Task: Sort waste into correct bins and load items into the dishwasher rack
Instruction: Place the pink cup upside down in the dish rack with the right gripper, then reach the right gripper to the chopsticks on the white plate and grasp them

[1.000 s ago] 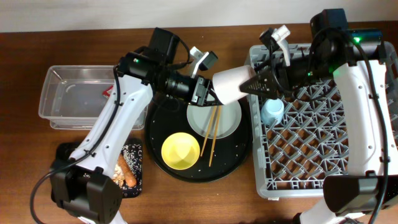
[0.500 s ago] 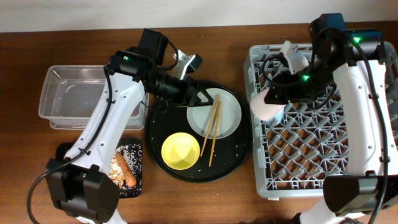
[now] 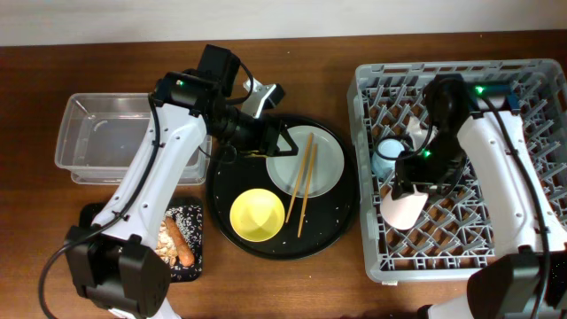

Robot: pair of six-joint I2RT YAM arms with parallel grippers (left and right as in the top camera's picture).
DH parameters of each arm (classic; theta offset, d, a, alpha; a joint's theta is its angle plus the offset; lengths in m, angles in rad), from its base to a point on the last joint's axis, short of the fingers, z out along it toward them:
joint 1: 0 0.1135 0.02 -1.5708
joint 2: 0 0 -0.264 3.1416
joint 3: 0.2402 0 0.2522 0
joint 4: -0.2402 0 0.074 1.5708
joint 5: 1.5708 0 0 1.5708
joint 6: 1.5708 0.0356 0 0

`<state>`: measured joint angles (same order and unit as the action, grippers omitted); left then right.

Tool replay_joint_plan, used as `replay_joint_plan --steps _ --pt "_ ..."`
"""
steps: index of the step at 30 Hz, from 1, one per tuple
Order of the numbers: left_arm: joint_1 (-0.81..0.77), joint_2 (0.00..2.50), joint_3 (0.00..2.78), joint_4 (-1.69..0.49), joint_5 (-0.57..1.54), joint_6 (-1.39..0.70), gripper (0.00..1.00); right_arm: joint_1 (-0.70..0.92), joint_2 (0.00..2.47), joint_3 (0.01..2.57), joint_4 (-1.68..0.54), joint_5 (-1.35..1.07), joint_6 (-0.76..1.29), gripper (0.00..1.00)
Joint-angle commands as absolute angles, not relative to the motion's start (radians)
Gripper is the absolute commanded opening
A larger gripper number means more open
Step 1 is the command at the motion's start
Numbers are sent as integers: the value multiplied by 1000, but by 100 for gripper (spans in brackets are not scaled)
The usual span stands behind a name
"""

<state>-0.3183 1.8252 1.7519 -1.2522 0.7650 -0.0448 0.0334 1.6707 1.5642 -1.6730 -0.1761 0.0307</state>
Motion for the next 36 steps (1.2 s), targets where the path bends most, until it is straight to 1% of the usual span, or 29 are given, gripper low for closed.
replay_joint_plan --steps 1,5,8,15,21,22,24,25,26,28,32,33,34,36 --pt "-321 1826 1748 -1251 757 -29 52 38 1649 1542 -1669 -152 43 40" --pt "-324 1826 1748 -1251 757 -29 52 38 1649 1541 -1669 -149 44 40" --pt "-326 1826 1748 -1251 758 -29 52 38 1649 1541 -1681 -92 92 40" --pt "-326 1826 1748 -1251 757 -29 52 39 1649 1524 -1699 -93 93 40" --pt "-326 1826 1748 -1251 739 -29 52 39 1649 1451 -1632 -93 95 41" --pt "-326 1826 1748 -1251 739 -29 52 39 1649 1451 -1629 -93 95 45" --pt "-326 1826 1748 -1251 739 -29 52 39 1649 1451 -1628 -93 94 57" --pt "-326 1826 1748 -1251 739 -29 52 39 1649 1451 -1626 -93 94 67" --pt "-326 1826 1748 -1251 739 -29 52 39 1649 1451 -1626 -93 94 75" --pt "-326 1826 1748 -1251 739 -29 52 39 1649 1451 -1621 -93 94 78" --pt "-326 1826 1748 -1250 739 -29 51 39 1649 1451 -1600 -92 83 79" --pt "-324 1823 1748 -1250 739 -29 44 39 1649 1453 -1590 -93 78 79" --pt "-321 1819 1749 -1246 739 -29 41 39 1649 1458 -1584 -94 62 79" --pt "-288 1786 1750 -1221 728 -30 41 41 1641 1491 -1578 -110 58 79"
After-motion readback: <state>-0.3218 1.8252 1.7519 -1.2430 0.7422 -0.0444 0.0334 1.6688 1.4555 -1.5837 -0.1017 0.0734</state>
